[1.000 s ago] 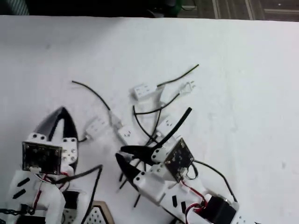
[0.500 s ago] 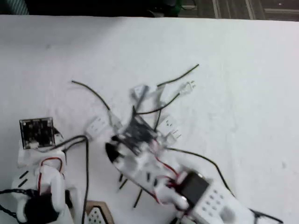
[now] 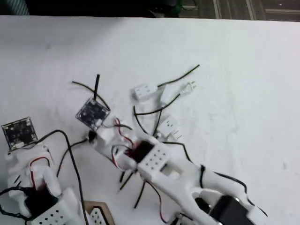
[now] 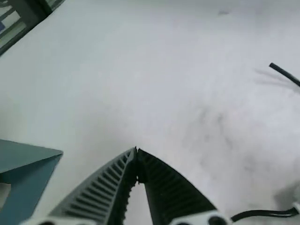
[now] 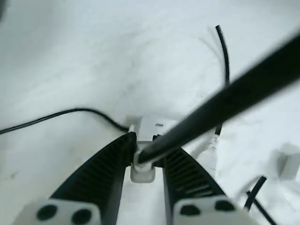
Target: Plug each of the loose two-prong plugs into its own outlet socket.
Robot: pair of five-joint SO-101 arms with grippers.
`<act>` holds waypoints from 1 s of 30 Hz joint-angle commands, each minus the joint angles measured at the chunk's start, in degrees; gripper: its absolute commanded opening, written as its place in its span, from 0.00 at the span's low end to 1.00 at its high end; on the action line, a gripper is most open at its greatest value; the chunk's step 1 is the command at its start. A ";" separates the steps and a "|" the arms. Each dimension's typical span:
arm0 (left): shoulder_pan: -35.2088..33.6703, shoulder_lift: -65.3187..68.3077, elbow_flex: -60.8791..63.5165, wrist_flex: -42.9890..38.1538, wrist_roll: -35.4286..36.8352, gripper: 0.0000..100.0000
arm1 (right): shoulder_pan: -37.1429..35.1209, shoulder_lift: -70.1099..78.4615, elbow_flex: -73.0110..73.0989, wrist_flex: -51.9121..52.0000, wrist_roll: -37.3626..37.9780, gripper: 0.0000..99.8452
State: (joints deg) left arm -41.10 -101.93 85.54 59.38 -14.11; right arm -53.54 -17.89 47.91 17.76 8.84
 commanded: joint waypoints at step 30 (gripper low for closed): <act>-3.12 -0.57 -0.09 1.93 -0.62 0.02 | 7.16 24.66 -21.45 2.59 0.44 0.02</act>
State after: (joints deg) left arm -43.65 -102.02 85.71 61.05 -14.37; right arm -46.68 7.52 28.48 19.16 9.36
